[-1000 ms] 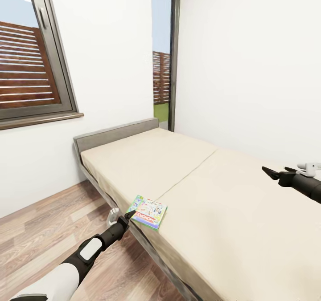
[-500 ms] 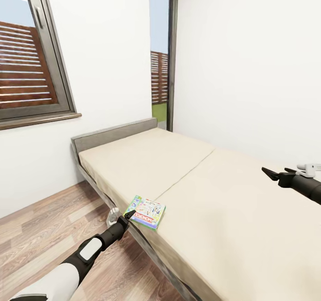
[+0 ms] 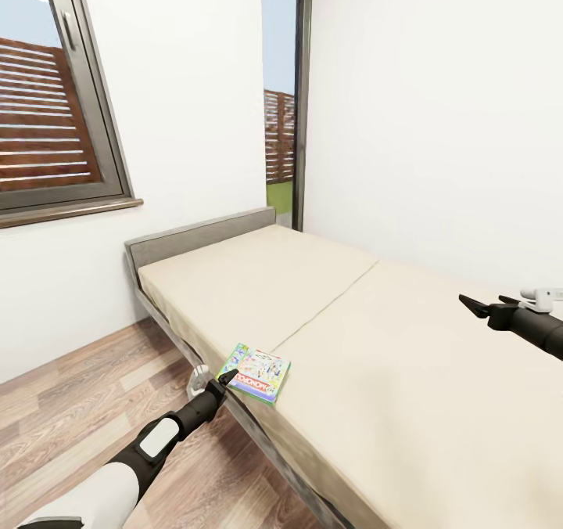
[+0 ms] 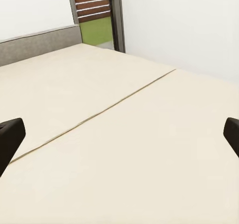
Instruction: Put all the toys in the child's room - the three board games (two on the bed and one on the table), the two jigsaw puzzles on the table, and the tennis ball on the table - inside the toy box on the table in the child's room.
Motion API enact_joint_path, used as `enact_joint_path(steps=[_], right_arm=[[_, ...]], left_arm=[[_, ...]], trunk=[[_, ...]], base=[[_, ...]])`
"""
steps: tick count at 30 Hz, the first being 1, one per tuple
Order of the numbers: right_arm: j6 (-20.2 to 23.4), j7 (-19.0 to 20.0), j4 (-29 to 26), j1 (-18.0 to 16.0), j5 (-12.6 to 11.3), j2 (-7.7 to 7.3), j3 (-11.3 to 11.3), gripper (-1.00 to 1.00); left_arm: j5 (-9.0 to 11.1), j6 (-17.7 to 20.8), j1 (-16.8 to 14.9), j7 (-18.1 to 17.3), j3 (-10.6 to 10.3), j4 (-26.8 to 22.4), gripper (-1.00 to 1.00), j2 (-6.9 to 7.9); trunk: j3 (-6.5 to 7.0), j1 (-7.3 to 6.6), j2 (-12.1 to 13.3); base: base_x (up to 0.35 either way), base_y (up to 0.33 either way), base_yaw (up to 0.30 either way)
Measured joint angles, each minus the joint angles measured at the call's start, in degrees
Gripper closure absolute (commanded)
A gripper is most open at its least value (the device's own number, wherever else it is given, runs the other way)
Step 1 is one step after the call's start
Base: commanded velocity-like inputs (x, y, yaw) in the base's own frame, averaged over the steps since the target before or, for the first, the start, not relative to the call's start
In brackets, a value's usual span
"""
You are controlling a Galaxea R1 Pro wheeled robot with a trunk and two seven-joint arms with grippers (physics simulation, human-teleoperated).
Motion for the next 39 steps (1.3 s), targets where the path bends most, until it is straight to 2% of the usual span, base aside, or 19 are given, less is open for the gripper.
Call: enact_joint_path(steps=[15, 27, 39], right_arm=[[0.00, 0.00, -0.02, 0.02, -0.01, 0.00, 0.00, -1.00], [0.01, 0.00, -0.03, 0.03, -0.03, -0.01, 0.00, -1.00], [0.00, 0.01, -0.18, 0.02, -0.02, 0.00, 0.00, -1.00]], left_arm=[[-0.01, -0.16, -0.01, 0.00, 0.00, 0.00, -1.00, 0.00], [0.00, -0.18, -0.01, 0.00, 0.00, 0.01, -1.00, -0.02], [-0.01, -0.18, 0.01, 0.00, 0.00, 0.00, -1.00, -0.17]], trunk=[[0.00, 0.00, 0.00], [0.00, 0.00, 0.00], [0.00, 0.00, 0.00]], base=[[0.000, 0.000, -0.004], [0.000, 0.000, -0.137], [0.000, 0.000, -0.050]])
